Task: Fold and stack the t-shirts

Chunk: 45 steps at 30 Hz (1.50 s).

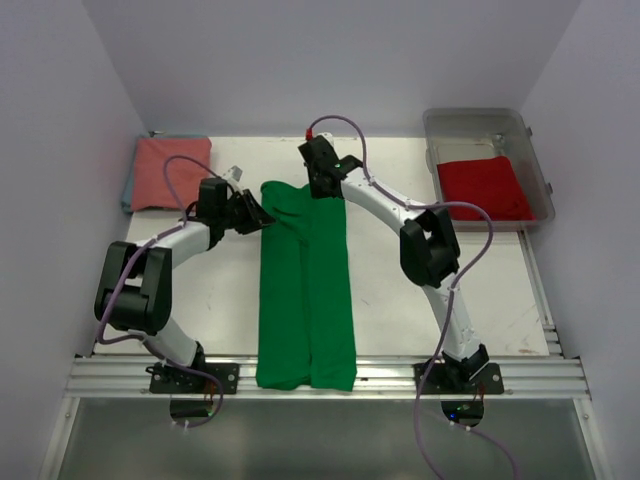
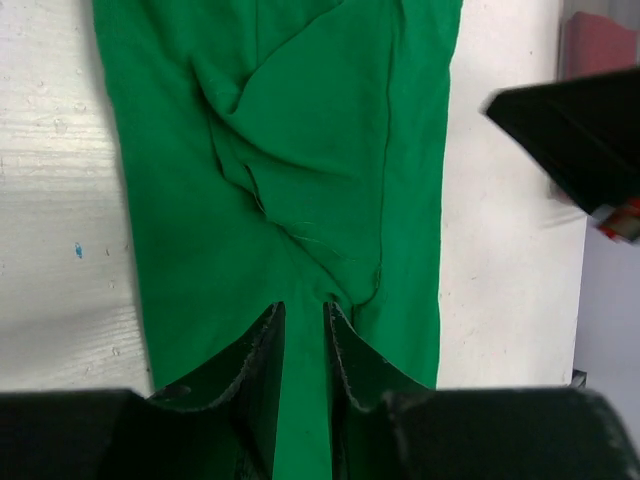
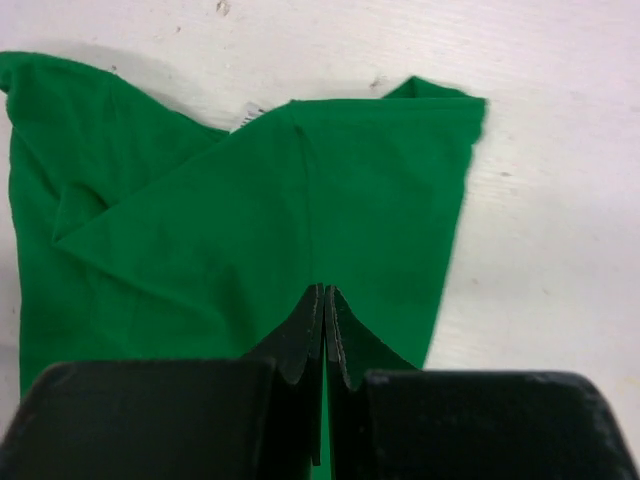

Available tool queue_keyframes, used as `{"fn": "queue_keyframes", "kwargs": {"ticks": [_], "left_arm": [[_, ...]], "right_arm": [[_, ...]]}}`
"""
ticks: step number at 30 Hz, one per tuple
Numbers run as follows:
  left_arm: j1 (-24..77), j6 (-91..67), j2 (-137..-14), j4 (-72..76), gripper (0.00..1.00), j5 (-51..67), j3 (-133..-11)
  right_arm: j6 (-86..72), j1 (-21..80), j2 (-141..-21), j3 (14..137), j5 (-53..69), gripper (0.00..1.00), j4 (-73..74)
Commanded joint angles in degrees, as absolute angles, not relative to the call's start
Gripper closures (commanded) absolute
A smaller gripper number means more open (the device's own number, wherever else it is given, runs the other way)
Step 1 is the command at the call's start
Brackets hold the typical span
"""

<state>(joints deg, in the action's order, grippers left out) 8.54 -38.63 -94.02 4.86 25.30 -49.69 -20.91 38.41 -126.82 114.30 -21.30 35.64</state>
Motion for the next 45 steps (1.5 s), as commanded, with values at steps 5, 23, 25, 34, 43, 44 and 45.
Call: {"fn": "queue_keyframes", "kwargs": {"ticks": [5, 23, 25, 34, 43, 44, 45], "left_arm": [[8.6, -36.7, -91.4, 5.3, 0.8, 23.7, -49.0], [10.1, -38.2, -101.5, 11.6, 0.85, 25.7, -49.0], [10.3, -38.7, -103.1, 12.6, 0.85, 26.4, -49.6], [12.0, -41.7, -101.5, 20.0, 0.82, 26.0, -51.6], [15.6, -41.7, -105.5, 18.5, 0.61, 22.2, -54.5], [15.8, -41.8, -106.1, 18.9, 0.61, 22.1, -54.4], [15.9, -41.9, -107.4, 19.1, 0.61, 22.5, -54.4]], "right_arm": [[-18.2, 36.4, -136.9, 125.9, -5.6, 1.0, 37.6], [-23.5, 32.2, -145.4, 128.5, -3.9, 1.0, 36.0], [-23.7, 32.0, -145.7, 127.7, -4.8, 1.0, 35.9], [-23.7, 31.3, -146.3, 125.8, -6.9, 1.0, 35.5], [-23.4, 31.0, -146.1, 125.2, -6.8, 1.0, 35.3], [-23.5, 31.0, -146.0, 125.2, -6.7, 1.0, 35.3], [-23.5, 31.1, -145.8, 125.2, -6.7, 1.0, 35.3]]}}
